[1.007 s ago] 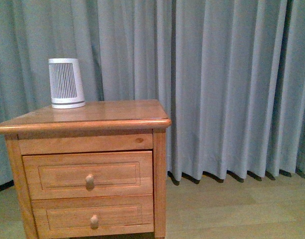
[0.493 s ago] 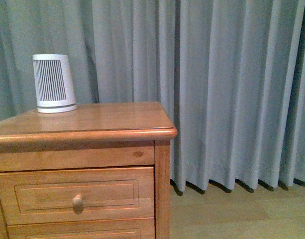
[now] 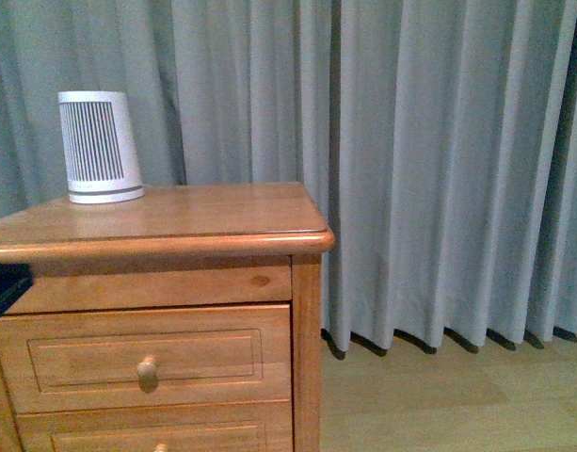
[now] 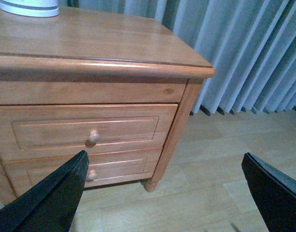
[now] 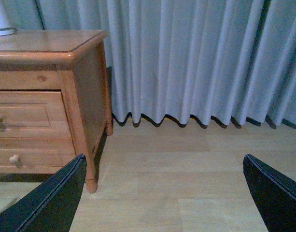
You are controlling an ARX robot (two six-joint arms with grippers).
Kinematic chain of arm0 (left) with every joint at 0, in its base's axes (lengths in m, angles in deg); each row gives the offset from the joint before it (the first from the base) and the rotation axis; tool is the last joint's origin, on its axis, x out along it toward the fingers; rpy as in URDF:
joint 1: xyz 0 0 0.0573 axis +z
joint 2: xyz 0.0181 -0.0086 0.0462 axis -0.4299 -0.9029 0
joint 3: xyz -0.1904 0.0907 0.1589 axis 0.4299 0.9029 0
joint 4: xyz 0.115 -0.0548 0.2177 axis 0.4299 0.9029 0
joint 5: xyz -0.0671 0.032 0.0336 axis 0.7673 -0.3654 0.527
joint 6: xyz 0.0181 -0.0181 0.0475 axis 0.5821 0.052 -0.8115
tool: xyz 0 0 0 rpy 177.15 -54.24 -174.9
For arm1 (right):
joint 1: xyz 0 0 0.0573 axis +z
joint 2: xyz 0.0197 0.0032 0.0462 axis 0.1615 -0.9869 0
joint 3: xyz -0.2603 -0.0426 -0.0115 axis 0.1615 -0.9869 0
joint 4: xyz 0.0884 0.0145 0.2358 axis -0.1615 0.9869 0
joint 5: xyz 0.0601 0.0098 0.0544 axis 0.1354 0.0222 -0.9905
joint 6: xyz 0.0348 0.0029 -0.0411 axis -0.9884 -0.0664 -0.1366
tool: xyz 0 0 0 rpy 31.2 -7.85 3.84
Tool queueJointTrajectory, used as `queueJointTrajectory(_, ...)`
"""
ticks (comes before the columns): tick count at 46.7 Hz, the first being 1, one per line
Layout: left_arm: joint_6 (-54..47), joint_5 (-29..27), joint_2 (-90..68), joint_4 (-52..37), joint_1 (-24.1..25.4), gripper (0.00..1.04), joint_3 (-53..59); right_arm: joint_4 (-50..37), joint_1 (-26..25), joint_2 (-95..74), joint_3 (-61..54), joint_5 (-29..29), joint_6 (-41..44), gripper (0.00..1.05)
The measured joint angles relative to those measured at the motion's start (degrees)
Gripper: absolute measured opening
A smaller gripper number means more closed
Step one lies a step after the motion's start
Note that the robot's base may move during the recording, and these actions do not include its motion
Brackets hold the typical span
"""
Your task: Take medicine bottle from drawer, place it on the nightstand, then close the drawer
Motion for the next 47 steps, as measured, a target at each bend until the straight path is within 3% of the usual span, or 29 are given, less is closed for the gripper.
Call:
queueJointTrajectory(13,-0.85,-6.64,-27.04,-16.46,-3.56,0.98,-6.82,0.00,0.02,0.00,0.00,0.00,0.00,0.98)
queueJointTrajectory(25,0.11,-9.68,-46.42,-15.15,-1.27,0.98,-17.16,0.00,0.02,0.00,0.00,0.00,0.00,0.98)
queueJointTrajectory(47,-1.29,-10.51,-57.77,-10.60,-0.57,0.98,-30.91,0.00,0.00,0.00,0.00,-0.02,0.00,0.98)
